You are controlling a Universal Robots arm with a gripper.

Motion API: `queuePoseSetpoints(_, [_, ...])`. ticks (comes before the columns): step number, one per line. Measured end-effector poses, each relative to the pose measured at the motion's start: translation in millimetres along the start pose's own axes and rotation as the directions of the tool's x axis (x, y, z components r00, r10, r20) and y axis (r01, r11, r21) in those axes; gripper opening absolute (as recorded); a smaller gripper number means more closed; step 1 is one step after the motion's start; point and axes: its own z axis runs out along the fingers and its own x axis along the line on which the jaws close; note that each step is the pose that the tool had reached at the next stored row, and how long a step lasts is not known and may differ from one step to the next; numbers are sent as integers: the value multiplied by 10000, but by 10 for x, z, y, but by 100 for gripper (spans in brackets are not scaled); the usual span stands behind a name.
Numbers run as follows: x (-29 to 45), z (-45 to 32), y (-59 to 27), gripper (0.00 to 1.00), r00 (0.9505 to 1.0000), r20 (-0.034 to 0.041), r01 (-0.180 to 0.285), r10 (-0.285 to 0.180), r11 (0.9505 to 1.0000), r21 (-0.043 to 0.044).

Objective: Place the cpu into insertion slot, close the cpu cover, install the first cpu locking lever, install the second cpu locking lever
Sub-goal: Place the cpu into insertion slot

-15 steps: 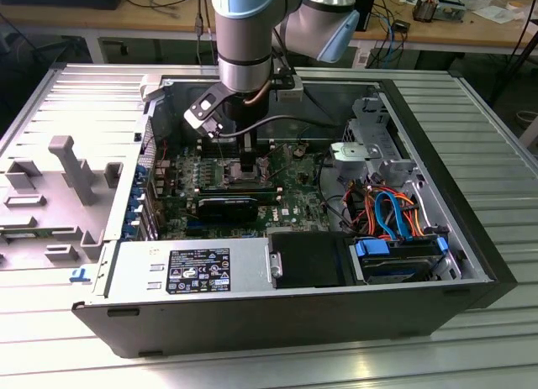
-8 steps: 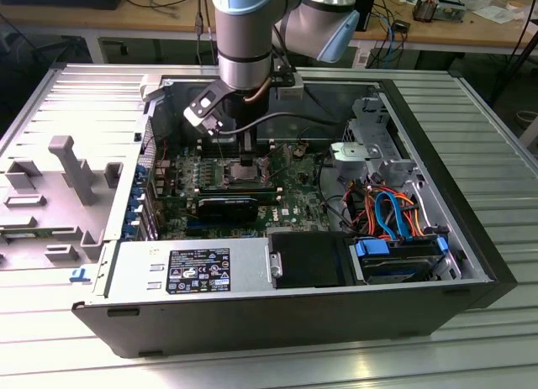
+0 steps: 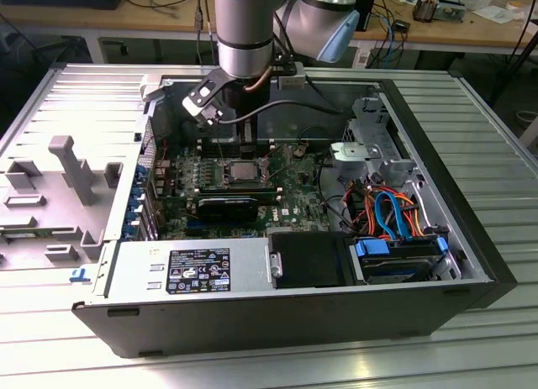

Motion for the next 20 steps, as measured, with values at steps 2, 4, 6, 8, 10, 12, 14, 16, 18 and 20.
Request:
queuePoseSetpoints(2, [0,-35,1,11,10000,0,0,0,10000,0])
queuePoseSetpoints(4, [-1,-77,2,11,10000,0,0,0,10000,0])
queuePoseSetpoints(6, [-1,-110,3,11,10000,0,0,0,10000,0])
queuePoseSetpoints(8, [-2,-158,5,11,10000,0,0,0,10000,0])
queuePoseSetpoints(10, [-2,-207,6,11,10000,0,0,0,10000,0])
queuePoseSetpoints(12, [-4,-329,10,11,10000,-1,0,0,10000,0])
queuePoseSetpoints(14, [-4,-357,11,11,10000,0,0,0,10000,0])
queuePoseSetpoints(16, [-4,-400,13,11,10000,0,0,0,10000,0])
queuePoseSetpoints(18, [-5,-463,14,11,10000,1,0,0,10000,0])
queuePoseSetpoints(20, [-5,-496,16,11,10000,-2,0,0,10000,-1])
